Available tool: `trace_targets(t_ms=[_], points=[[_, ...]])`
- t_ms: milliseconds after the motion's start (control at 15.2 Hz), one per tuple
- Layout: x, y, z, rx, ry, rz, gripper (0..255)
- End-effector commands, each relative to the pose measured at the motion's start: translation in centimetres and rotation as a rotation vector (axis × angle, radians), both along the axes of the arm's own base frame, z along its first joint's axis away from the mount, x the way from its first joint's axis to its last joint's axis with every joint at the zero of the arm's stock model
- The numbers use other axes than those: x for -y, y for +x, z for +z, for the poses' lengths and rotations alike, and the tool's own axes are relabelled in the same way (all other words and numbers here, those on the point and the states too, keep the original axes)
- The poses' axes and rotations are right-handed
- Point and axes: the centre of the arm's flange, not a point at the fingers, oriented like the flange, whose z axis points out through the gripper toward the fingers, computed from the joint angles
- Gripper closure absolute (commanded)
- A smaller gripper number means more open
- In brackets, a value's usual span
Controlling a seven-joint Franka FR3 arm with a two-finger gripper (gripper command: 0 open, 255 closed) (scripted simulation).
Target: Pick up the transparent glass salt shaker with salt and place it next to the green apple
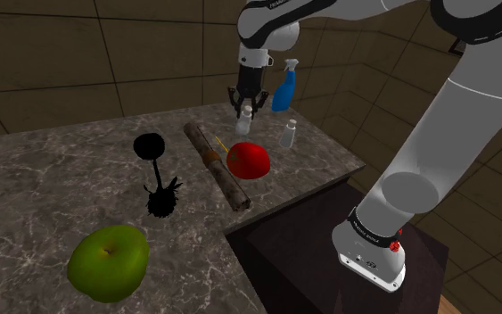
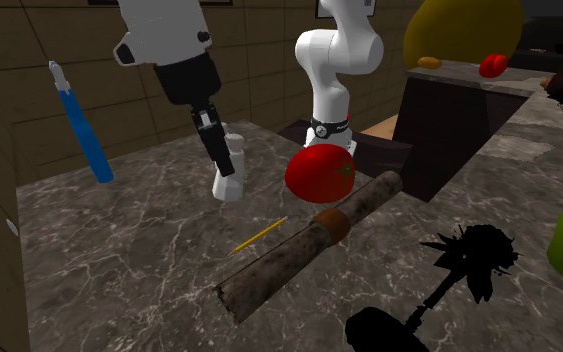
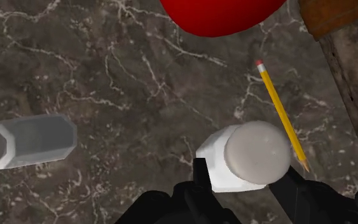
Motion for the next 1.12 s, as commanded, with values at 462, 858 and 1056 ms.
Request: trace_targets(t_ms=[462,858,1056], points=[[0.0,0.1,4.8,0.0,0.0,0.0,255],[0.0,0.1,7.9,0.0,0.0,0.0,255],[0.0,0.1,9.5,0.0,0.0,0.0,255]])
